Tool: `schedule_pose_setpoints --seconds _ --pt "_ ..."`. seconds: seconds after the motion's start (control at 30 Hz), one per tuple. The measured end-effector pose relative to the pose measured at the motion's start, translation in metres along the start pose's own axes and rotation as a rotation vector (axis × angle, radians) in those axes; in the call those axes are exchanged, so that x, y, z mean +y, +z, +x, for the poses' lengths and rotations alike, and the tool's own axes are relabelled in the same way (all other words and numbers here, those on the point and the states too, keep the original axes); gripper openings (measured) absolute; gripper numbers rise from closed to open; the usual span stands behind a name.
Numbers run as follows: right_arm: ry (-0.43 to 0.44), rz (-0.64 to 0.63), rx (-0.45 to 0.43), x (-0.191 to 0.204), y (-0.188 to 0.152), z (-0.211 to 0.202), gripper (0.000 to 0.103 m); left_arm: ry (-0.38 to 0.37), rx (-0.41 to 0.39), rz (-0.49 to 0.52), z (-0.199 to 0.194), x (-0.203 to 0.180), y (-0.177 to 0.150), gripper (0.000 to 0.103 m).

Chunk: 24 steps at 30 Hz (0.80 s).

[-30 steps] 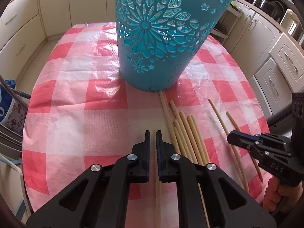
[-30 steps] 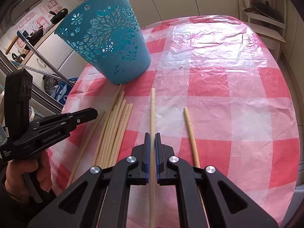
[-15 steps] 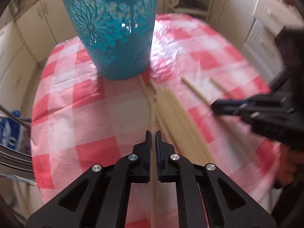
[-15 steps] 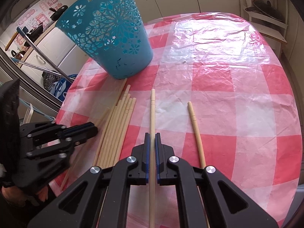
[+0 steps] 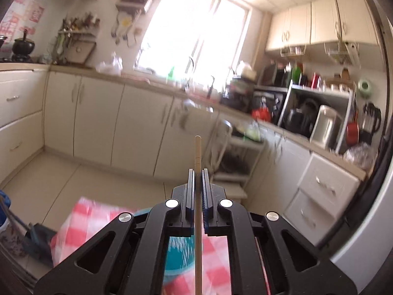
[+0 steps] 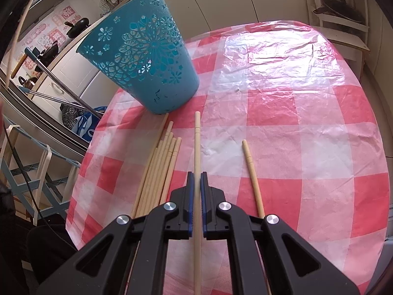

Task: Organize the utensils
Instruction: 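Lift the chopstick in the left tool and drop it into the teal basket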

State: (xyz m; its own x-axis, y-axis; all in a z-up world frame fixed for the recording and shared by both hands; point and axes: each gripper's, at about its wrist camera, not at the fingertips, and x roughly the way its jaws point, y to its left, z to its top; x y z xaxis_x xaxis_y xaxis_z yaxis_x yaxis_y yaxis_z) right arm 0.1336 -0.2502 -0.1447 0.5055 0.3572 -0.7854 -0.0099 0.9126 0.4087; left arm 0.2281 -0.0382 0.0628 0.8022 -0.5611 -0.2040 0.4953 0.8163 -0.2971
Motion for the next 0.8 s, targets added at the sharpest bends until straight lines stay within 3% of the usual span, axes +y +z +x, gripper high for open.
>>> schedule_pose_setpoints --seconds 0.13,0.3,0.53,0.8 --pt "0.007 0.006 -0.008 0.0 0.001 -0.002 0.006 0.104 -0.09 -0.003 0.025 0.011 0.004 0.005" --pt "0.013 0.01 -0.012 -0.001 0.001 -0.002 0.006 0.209 -0.129 -0.016 0.059 0.028 -0.004 0.005" --pt "0.006 0.008 -0.039 -0.001 0.005 -0.005 0.006 0.25 -0.018 0.004 0.084 0.043 -0.043 0.005" --pt "-0.017 -0.027 -0.179 0.01 0.014 -0.029 0.006 0.21 0.063 0.049 0.055 0.039 -0.077 0.005"
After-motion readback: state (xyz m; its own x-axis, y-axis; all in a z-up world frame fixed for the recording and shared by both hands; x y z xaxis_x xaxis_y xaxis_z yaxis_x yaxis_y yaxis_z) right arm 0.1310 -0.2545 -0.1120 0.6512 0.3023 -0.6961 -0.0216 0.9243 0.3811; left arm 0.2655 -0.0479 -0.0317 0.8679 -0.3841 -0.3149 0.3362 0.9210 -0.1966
